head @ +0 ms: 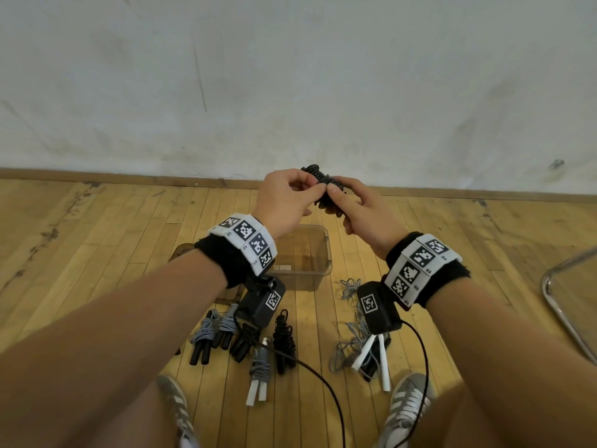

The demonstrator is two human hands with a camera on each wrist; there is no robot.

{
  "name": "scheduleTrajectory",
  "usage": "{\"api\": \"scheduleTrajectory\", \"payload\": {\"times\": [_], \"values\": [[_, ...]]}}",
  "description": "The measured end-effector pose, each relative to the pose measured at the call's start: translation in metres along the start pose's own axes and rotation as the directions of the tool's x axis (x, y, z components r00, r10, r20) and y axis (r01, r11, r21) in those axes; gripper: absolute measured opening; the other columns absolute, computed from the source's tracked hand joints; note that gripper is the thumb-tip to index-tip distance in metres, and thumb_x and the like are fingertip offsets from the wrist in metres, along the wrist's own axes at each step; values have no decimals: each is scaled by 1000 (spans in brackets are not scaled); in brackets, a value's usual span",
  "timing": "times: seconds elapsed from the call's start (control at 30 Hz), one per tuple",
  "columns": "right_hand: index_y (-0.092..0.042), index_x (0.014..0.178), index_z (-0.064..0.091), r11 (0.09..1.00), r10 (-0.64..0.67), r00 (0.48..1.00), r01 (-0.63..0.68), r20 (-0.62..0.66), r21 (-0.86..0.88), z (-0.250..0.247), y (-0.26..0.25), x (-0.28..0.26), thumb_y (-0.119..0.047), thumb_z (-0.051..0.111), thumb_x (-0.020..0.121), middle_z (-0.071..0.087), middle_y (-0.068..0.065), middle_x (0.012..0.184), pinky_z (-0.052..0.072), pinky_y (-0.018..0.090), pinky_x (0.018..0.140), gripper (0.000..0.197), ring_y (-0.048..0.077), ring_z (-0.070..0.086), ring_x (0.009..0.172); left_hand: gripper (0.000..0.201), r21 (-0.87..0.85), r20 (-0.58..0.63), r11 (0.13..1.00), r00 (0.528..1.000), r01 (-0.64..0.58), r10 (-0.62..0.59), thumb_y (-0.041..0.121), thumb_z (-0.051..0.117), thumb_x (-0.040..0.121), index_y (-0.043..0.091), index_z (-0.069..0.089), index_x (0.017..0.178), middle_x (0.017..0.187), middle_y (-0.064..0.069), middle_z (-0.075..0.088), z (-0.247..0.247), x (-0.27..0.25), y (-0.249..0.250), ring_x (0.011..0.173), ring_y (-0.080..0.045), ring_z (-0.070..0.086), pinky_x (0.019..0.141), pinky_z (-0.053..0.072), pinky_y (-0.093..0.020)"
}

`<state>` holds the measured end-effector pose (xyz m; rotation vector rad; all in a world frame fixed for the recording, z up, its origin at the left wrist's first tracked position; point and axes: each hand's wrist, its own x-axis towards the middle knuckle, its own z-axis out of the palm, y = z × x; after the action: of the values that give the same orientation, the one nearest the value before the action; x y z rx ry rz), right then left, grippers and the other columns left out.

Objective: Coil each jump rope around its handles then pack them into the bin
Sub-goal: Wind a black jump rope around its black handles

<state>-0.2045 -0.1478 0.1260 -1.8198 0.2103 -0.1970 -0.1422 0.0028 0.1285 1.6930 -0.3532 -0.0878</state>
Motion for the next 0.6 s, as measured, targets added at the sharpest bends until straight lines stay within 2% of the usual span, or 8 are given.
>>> {"api": "scheduleTrajectory", "payload": {"times": [0.13, 0.27, 0.37, 0.47, 0.53, 0.6], "values": [[-34, 126, 60, 993, 75, 996, -79, 40, 87, -1, 1, -1, -46, 60, 99, 69, 5, 101, 46, 23, 54, 29, 10, 47, 55, 5, 3, 54, 1000, 998, 19, -19, 13, 74, 91, 12, 70, 94, 84, -4, 65, 0, 0, 0, 77, -11, 65, 63, 60, -24], [-32, 133, 58, 990, 95, 994, -101, 59, 103, -5, 0, -4, -45, 60, 99, 68, 3, 103, 46, 20, 51, 37, 9, 46, 53, 13, 25, 118, 999, 993, 23, -26, 11, 79, 87, 16, 69, 95, 85, -2, 64, -2, -1, 3, 77, -11, 64, 64, 59, -21], [-33, 140, 57, 989, 98, 994, -103, 50, 102, -3, -1, -6, -47, 59, 99, 66, -3, 99, 46, 19, 49, 43, 4, 49, 50, 16, 46, 153, 998, 987, 39, -46, 14, 81, 86, 15, 70, 97, 91, -9, 69, -6, 1, 4, 83, -15, 69, 66, 59, -21], [-30, 138, 60, 995, 78, 996, -80, 32, 62, -1, -5, -5, -50, 54, 101, 64, -8, 96, 44, 20, 50, 42, -3, 53, 52, 11, 50, 150, 998, 988, 28, -35, 16, 79, 88, 15, 69, 94, 95, -13, 71, -6, 1, 5, 88, -19, 72, 67, 61, -24], [-25, 128, 65, 992, 104, 994, -106, 31, 62, 0, -7, -4, -54, 47, 103, 61, -7, 85, 42, 24, 54, 42, 2, 50, 53, 10, 22, 134, 999, 990, 34, -37, 14, 78, 89, 12, 69, 93, 93, -9, 70, -6, 2, 4, 86, -16, 71, 67, 62, -27], [-24, 121, 67, 989, 123, 992, -124, 20, 75, 0, -7, -3, -49, 42, 106, 57, -4, 78, 41, 27, 56, 39, 8, 46, 55, 10, 1, 117, 999, 992, 46, -45, 13, 78, 88, 8, 70, 92, 92, -8, 69, -6, 3, 2, 84, -15, 71, 68, 63, -29]]}}
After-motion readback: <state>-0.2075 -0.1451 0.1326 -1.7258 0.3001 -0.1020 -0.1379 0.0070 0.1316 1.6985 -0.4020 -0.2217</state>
